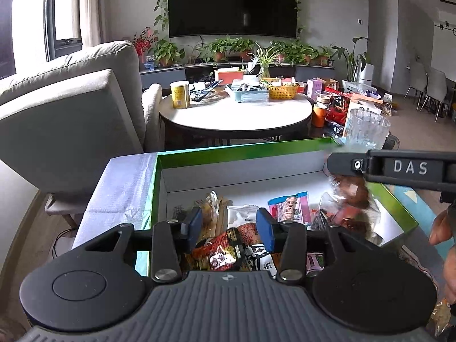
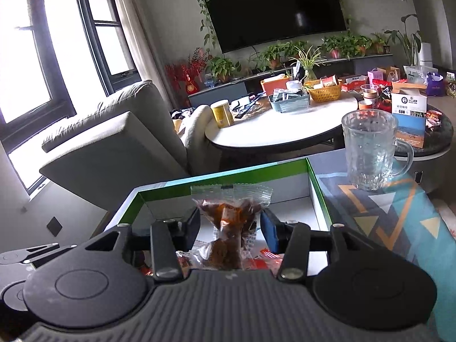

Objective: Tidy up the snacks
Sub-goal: 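Open both tools to drop the bags into the green box, then move the left tool to the white printed wrapper while the right tool reaches the cracker pack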

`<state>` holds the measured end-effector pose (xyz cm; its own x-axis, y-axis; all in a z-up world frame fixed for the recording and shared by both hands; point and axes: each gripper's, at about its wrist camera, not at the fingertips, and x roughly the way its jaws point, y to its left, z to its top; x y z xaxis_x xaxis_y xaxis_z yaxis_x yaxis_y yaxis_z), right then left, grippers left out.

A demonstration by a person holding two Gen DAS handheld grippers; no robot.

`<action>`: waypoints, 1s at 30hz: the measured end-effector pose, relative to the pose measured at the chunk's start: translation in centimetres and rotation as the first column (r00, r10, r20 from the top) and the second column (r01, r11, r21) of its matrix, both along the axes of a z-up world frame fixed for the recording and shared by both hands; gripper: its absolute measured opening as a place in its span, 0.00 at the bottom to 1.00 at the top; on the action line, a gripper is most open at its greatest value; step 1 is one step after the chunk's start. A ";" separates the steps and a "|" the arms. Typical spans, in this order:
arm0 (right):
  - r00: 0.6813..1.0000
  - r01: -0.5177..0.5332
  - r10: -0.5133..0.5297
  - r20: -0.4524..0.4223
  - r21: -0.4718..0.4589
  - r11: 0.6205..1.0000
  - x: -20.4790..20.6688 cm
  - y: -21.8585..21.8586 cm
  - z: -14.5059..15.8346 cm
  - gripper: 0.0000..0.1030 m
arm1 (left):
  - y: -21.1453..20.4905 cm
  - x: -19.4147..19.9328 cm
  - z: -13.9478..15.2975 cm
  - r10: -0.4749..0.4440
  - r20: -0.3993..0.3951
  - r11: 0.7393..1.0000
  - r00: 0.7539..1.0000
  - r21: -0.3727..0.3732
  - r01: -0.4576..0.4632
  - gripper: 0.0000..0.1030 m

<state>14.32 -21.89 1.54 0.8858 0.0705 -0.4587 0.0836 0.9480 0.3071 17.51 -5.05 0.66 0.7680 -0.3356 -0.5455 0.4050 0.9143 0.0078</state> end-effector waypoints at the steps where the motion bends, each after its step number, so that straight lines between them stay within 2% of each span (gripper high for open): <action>1: 1.000 0.004 -0.004 0.005 0.000 1.000 -0.1 0.0 0.1 0.60 | 0.0 -0.1 0.0 0.002 0.000 1.000 1.000 -0.001 -0.002 0.38; 4: 1.000 0.021 -0.021 0.022 0.005 1.000 -0.6 -0.2 0.4 0.67 | 0.0 -0.4 0.1 0.001 -0.001 1.000 1.000 -0.005 -0.001 0.38; 9: 0.999 0.021 -0.022 0.040 0.027 0.999 -1.3 -0.7 0.9 0.69 | 0.0 -0.7 0.2 0.000 0.001 1.000 1.000 -0.008 0.000 0.38; 17: 0.997 0.019 -0.023 0.076 0.050 0.999 -3.0 -1.3 1.4 0.81 | -0.3 -1.9 0.5 -0.014 0.018 1.000 1.000 -0.015 0.014 0.38; 30: 0.997 0.037 -0.040 0.061 0.055 0.998 -6.4 -2.8 0.6 0.84 | -0.6 -3.7 0.8 -0.025 0.027 0.999 0.999 -0.032 0.025 0.38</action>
